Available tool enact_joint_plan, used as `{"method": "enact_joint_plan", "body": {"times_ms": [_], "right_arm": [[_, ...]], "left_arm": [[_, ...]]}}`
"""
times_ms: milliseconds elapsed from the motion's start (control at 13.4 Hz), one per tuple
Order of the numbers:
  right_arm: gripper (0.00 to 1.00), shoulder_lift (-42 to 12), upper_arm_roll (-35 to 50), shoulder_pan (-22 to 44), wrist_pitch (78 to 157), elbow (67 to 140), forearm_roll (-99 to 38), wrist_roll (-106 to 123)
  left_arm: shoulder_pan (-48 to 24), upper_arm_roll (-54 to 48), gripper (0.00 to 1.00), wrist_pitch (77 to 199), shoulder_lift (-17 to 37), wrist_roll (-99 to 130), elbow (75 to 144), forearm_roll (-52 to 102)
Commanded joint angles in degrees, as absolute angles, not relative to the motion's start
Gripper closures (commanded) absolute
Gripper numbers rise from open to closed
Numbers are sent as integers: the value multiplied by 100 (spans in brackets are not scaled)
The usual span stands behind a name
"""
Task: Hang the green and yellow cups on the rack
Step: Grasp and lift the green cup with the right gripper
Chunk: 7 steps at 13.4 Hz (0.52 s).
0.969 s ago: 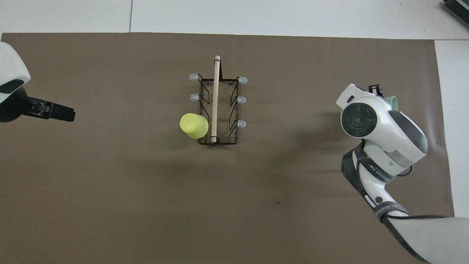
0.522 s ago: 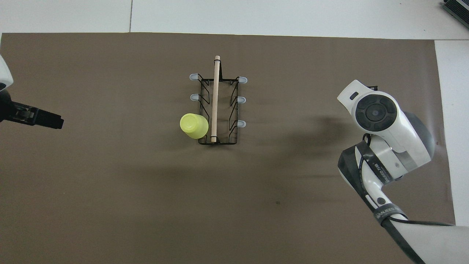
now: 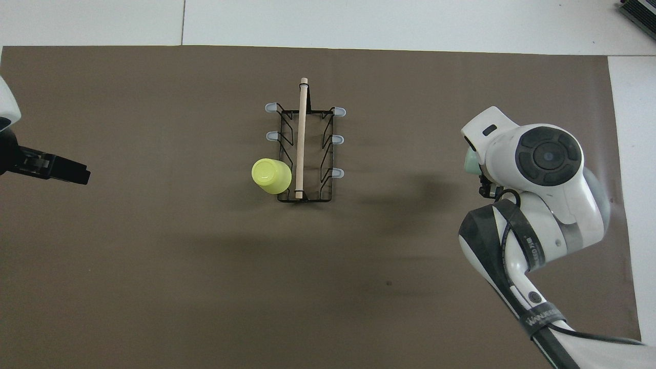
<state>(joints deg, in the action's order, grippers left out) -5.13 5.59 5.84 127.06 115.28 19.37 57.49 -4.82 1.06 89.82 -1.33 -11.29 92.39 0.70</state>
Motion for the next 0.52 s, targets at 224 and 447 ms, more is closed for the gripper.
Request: {"method": "enact_joint_plan", "body": {"times_ms": [224,447], "right_arm": [[41,-264,615,571,12603,11505,766,5941],[41,-159,615,693,12621,11505,-303,6108]], "left_arm": [[-492,88,0,8886,-193,-1063,9246,123],[-483,88,0,8886,-193,-1072,9246,123]]}}
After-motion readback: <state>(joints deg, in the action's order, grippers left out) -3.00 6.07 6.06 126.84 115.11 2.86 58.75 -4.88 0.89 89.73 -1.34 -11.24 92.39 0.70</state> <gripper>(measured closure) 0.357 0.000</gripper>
